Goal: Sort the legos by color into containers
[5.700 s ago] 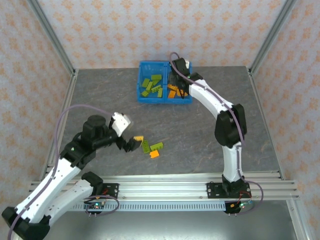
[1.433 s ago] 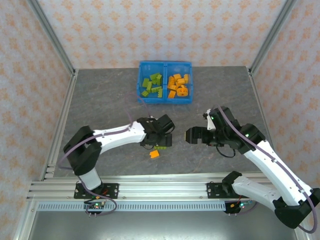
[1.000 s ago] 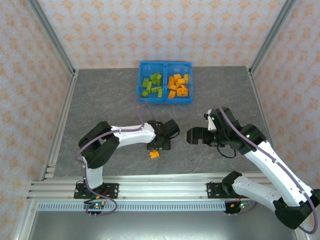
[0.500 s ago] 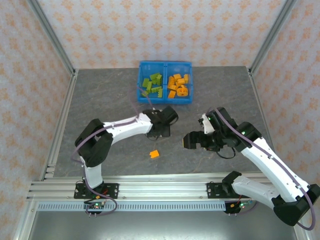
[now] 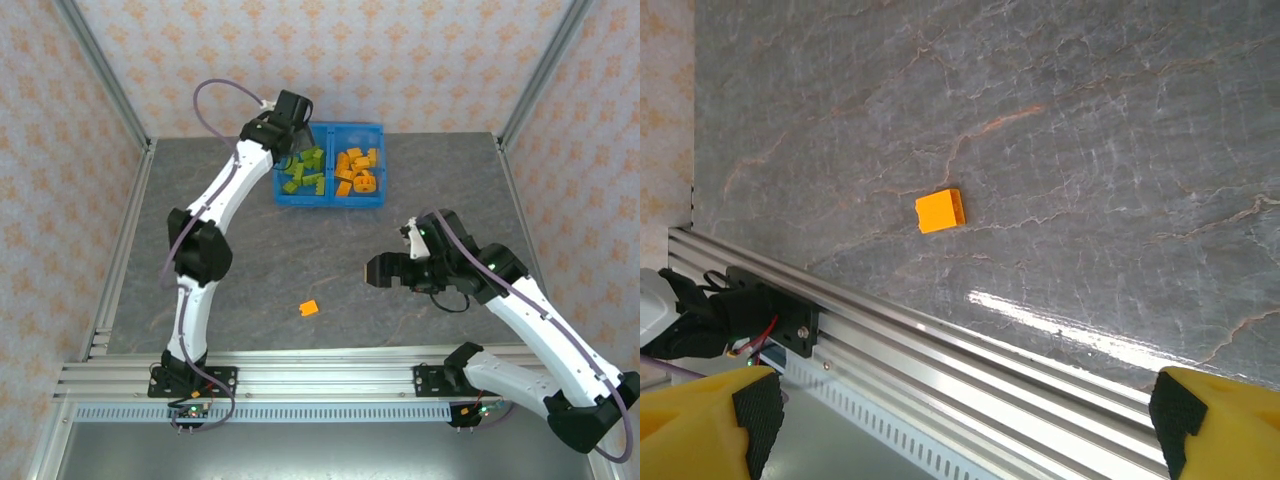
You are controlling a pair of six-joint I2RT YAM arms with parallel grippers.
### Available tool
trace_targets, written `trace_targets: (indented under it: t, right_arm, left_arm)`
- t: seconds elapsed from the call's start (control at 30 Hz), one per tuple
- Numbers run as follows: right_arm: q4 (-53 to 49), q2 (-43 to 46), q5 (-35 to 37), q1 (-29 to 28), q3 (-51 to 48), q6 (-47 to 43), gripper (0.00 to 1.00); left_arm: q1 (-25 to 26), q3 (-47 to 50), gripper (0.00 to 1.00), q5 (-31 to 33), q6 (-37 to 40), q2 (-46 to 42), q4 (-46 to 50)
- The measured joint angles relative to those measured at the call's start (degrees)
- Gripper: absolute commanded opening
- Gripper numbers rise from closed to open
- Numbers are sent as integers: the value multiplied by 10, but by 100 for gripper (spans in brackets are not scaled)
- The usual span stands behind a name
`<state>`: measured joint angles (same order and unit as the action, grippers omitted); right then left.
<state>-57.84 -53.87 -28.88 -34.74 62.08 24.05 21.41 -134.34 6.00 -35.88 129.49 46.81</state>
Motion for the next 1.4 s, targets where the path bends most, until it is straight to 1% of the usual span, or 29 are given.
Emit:
trace_targets:
  t: [0.1,0.17,0.23,0.4,0.53,0.7,0.8,0.93,1.0,1.1,1.13,1.2,1.3,1.4]
  right_arm:
    - [0,3,10,0,7,3,96]
    - [0,5,13,0,12,4,96]
    - [0,6,15,0,13,4,96]
    - [0,6,21,0,14,7,96]
    - [1,-7,34,0,16,9,95]
    - [5,-43,39,0,21,10,94]
    - [11,-58,43,-6,22,11,94]
    - [27,-92,71,-54,26,16,93]
    - [38,-122,90,-93,30,19,93]
    - [63,-183,116,-152,38,26,93]
    - [74,-210,127,-176,41,30,93]
    - [91,-250,137,-207,47,35,93]
    - [117,-314,146,-245,59,45,93]
    - [138,-367,151,-268,70,49,93]
  left_arm:
    - [-11,-76,52,-5,4,85,11]
    - [-13,-115,63,-13,5,130,19]
    - [-13,-132,70,-18,10,161,25]
    - [-12,-142,77,-35,15,164,35]
    - [-12,-127,81,-56,16,123,35]
    - [-12,-26,82,-76,24,-16,28]
    - [-9,55,85,-90,46,-127,4]
    - [0,199,93,-104,108,-308,-31]
    - [4,279,99,-117,155,-404,-54]
    - [9,395,100,-147,243,-543,-71]
    - [10,435,100,-159,280,-593,-73]
    - [10,507,100,-188,354,-676,-69]
    - [10,602,100,-240,457,-773,-48]
    - [11,682,100,-297,558,-854,-6]
